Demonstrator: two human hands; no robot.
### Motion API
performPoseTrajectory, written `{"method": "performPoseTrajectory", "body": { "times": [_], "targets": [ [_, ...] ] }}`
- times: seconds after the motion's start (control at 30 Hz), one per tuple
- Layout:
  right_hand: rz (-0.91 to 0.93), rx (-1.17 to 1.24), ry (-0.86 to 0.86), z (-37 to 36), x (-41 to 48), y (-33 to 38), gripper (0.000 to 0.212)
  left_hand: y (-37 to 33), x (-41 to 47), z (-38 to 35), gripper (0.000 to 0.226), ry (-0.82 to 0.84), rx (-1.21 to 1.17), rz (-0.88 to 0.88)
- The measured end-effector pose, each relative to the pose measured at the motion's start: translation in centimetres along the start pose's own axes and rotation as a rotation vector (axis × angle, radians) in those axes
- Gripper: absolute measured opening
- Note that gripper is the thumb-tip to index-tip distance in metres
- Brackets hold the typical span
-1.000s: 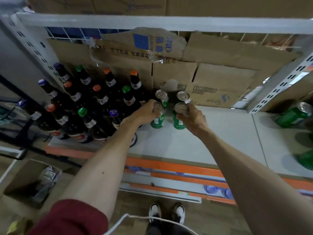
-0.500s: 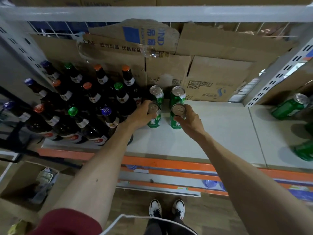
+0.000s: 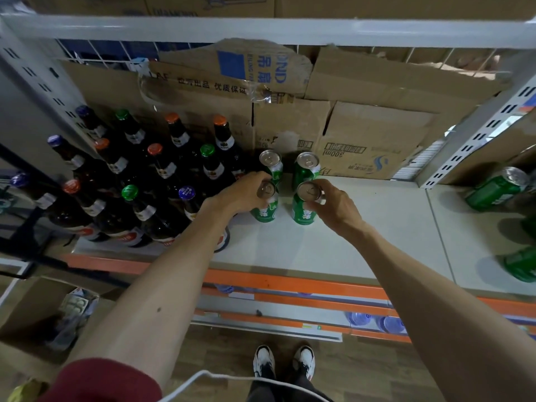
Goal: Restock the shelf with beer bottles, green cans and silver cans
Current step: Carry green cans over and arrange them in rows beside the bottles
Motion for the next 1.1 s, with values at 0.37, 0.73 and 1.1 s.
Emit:
{"method": "performPoseTrajectory", "body": {
  "times": [0.37,0.73,1.1],
  "targets": [
    [-0.046,0.039,-0.050,-0.8,-0.2,0.0,0.048,0.0,-0.1,0.0,0.062,-0.084,0.031,-0.029],
    [-0.069,0.069,-0.051,-1.0,-0.5,0.1,0.049,0.1,-0.2,0.1,0.063,-0.059,0.023,-0.036],
    [-0.068,0.145,-0.059,-1.2,-0.5,0.0,0.049,-0.1,0.0,0.3,0.064,-0.020,0.065,-0.057]
  ]
}}
Point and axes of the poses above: each hand's wrist, its own x-axis towards the middle knuckle, its own z-axis out of the back of the hand, y = z × x, the point moved 1 cm from there along x, towards the middle knuckle, and after that the axes turned 9 degrees about -y, right-handed, at the moved point
